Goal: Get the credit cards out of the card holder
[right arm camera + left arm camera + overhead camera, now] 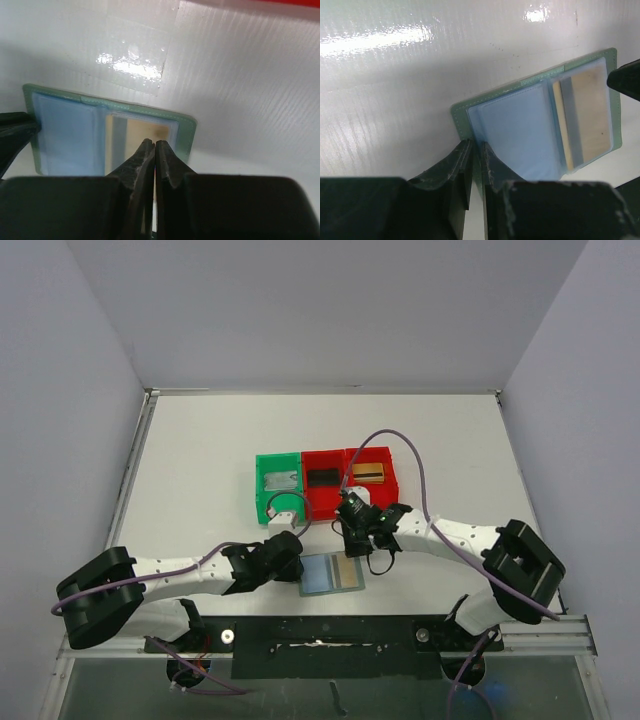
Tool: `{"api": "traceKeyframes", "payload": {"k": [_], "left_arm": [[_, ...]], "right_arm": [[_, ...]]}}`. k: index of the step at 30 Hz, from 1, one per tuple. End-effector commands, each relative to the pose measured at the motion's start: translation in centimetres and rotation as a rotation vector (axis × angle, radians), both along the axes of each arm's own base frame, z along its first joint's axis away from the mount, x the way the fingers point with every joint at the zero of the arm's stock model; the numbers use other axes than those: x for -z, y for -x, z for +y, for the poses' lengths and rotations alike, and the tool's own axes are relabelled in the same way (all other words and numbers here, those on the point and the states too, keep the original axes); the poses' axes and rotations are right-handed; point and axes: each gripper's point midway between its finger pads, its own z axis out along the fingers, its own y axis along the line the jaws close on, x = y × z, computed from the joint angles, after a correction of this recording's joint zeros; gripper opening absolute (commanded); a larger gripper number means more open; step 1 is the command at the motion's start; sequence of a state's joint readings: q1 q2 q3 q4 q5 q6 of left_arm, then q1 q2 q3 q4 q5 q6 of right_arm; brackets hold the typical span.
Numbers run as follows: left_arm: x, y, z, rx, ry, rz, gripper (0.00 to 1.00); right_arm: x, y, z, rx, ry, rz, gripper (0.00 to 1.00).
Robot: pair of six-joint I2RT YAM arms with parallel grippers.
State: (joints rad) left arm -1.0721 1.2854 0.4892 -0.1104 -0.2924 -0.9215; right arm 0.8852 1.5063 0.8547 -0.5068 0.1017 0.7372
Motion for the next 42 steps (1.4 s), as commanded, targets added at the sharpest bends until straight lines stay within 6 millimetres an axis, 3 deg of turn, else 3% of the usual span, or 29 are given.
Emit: {"api": "traceKeyframes", "payload": {"k": [1, 6, 11, 13, 16, 21, 26, 33, 39, 42], "left_arm": [[-1.1, -0.3, -1.2, 0.021, 0.022, -0.013, 0.11], [-1.2, -0.3, -1.1, 0.021, 0.024, -0.015, 0.11], [-1.4, -0.4, -1.3, 0.022, 0.033, -0.018, 0.11], [-1.4, -0.3, -1.4, 0.025, 0.037, -0.016, 0.11], [-1.5, -0.2, -1.6, 0.034, 0.043, -0.014, 0.13], [-3.0, -0.2, -2.5, 0.054, 0.092, -0.025, 0.33], [-5.2, -0.3, -3.5, 0.083, 0.152, -0.051, 0.45], [-5.4, -0.2, -3.8, 0.100, 0.146, -0.043, 0.50], [-5.5, 0.7, -5.7, 0.158, 0.202, -0.008, 0.51], [-4.5, 0.1, -5.2, 0.095, 0.063, -0.030, 0.59]], "right_arm": [[-3.0, -1.0, 1.1, 0.002, -0.078, -0.088, 0.00], [-4.1, -1.0, 1.7, -0.011, -0.131, -0.109, 0.00], [-2.9, -0.8, 0.9, 0.014, -0.090, -0.082, 0.31], [-2.0, -0.6, 0.5, 0.015, -0.062, -0.058, 0.35], [-0.6, -0.4, 0.0, 0.016, -0.024, -0.021, 0.37], [0.9, 0.0, -0.1, -0.006, 0.003, 0.020, 0.37], [-1.2, -0.7, 0.6, 0.006, -0.057, -0.038, 0.29], [-4.1, -0.7, 0.9, 0.014, -0.153, -0.106, 0.34], [-3.6, -0.4, 0.9, -0.006, -0.174, -0.104, 0.37], [-2.6, -0.4, 0.9, -0.012, -0.168, -0.083, 0.37]]}}
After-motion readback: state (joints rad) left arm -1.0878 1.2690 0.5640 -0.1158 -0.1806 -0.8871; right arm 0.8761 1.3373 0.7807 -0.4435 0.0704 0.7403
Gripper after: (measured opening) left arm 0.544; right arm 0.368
